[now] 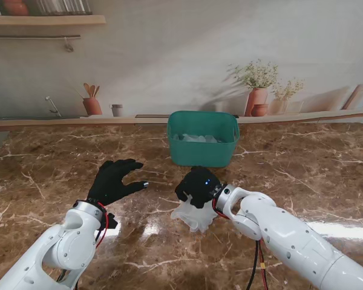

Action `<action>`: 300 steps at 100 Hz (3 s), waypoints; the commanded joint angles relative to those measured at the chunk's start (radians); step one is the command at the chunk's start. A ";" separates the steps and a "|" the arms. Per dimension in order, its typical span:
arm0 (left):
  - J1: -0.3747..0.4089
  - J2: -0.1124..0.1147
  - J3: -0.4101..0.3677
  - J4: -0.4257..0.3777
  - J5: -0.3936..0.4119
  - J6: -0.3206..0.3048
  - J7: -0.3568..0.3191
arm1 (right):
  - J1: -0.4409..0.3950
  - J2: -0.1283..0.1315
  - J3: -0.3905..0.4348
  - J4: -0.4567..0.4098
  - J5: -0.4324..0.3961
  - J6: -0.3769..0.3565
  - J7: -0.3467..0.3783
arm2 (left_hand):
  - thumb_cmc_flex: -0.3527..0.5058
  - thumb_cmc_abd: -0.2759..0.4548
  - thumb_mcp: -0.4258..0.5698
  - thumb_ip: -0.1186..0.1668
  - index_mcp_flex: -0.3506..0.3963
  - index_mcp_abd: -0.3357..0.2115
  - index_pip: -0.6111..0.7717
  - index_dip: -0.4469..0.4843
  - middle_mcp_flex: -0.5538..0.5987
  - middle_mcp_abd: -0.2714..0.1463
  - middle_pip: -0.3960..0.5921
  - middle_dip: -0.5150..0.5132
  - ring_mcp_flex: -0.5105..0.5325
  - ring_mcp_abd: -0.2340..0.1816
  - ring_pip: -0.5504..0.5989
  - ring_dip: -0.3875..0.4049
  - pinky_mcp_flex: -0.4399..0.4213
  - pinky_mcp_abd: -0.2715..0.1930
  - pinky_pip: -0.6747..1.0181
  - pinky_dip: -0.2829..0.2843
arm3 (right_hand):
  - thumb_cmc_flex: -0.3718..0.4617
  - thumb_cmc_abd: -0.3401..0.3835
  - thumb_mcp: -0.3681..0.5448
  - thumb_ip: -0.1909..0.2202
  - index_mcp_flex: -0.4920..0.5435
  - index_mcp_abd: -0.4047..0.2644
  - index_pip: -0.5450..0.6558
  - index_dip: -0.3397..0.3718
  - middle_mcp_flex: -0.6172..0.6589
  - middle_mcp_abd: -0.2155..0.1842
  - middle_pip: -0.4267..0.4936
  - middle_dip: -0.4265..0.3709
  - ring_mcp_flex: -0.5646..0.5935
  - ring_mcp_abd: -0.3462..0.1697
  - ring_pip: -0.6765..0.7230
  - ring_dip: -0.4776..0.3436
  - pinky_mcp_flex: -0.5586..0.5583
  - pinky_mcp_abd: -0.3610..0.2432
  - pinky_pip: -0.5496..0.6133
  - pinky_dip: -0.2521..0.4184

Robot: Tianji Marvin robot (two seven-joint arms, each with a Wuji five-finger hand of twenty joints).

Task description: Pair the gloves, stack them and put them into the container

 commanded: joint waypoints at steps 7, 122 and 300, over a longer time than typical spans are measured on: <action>-0.001 -0.001 0.004 0.005 -0.001 -0.006 -0.002 | -0.048 -0.003 0.060 -0.010 0.020 0.014 0.000 | 0.021 0.034 -0.030 0.025 0.023 -0.029 0.012 0.007 -0.019 -0.030 -0.017 -0.010 -0.031 -0.051 -0.032 -0.009 -0.012 0.001 -0.001 0.007 | 0.034 -0.008 0.029 -0.027 0.026 -0.011 0.031 0.000 0.030 -0.022 0.023 0.026 0.022 -0.005 0.017 0.023 -0.019 0.012 0.027 -0.025; -0.012 -0.002 0.026 0.013 -0.004 -0.012 0.006 | -0.292 0.053 0.358 -0.106 -0.044 -0.217 0.202 | 0.040 0.037 -0.056 0.028 0.020 -0.027 0.009 0.006 -0.018 -0.037 -0.017 -0.009 -0.029 -0.053 -0.032 -0.009 -0.013 -0.002 -0.005 0.007 | -0.202 -0.053 0.074 0.028 -0.071 0.081 -0.164 0.102 -0.720 0.140 -0.365 -0.561 -0.598 0.070 -0.457 -0.466 -0.316 0.077 -0.478 -0.239; 0.004 0.002 0.029 0.006 -0.007 -0.031 -0.011 | -0.170 -0.036 0.420 -0.218 0.159 -0.185 0.078 | 0.057 0.051 -0.107 0.034 0.015 -0.023 0.003 0.003 -0.021 -0.031 -0.022 -0.012 -0.040 -0.053 -0.038 -0.012 -0.017 -0.005 -0.030 0.015 | 0.185 0.009 0.018 0.031 0.068 0.061 0.036 -0.053 0.010 0.022 -0.009 0.003 0.179 0.058 0.167 -0.047 0.291 -0.019 0.149 -0.300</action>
